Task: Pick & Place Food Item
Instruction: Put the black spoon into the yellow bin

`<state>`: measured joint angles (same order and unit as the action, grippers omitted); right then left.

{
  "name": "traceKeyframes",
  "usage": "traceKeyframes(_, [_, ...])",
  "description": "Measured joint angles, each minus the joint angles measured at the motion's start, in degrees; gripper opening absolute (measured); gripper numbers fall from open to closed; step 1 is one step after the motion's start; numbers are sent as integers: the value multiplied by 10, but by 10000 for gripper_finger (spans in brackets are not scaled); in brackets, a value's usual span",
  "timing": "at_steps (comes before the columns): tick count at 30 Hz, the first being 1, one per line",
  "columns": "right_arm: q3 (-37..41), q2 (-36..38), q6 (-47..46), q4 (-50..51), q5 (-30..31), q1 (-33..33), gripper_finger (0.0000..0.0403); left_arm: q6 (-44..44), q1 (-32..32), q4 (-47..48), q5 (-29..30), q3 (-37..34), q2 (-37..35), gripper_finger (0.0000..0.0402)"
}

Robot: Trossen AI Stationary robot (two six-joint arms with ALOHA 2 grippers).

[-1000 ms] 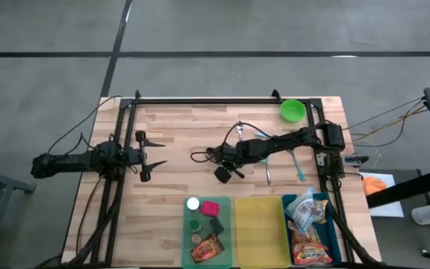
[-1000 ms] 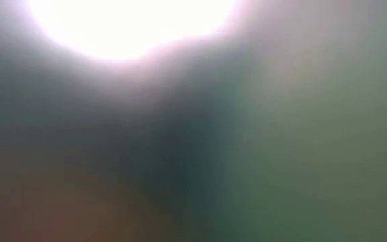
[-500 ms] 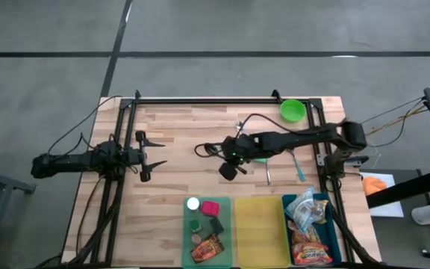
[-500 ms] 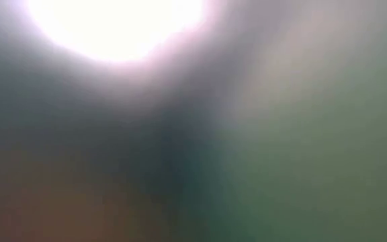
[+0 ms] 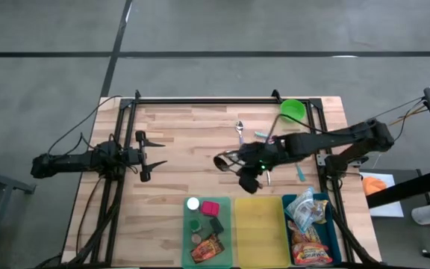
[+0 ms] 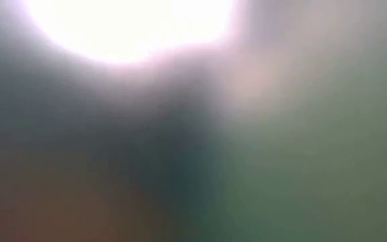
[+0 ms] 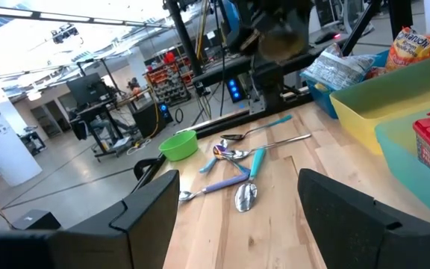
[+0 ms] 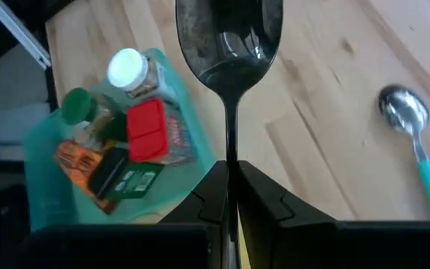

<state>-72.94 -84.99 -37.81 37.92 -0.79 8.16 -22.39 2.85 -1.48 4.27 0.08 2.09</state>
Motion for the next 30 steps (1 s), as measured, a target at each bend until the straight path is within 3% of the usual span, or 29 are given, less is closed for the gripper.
traceKeyframes(8, [19,26,-170,29,91,123,18,-1,0,0,0,0,0,275])
traceKeyframes(16, [40,5,-378,38,197,240,18,-1,0,0,0,0,0,275])
traceKeyframes(30, [42,-99,-679,38,207,346,18,-1,0,0,0,0,3,275])
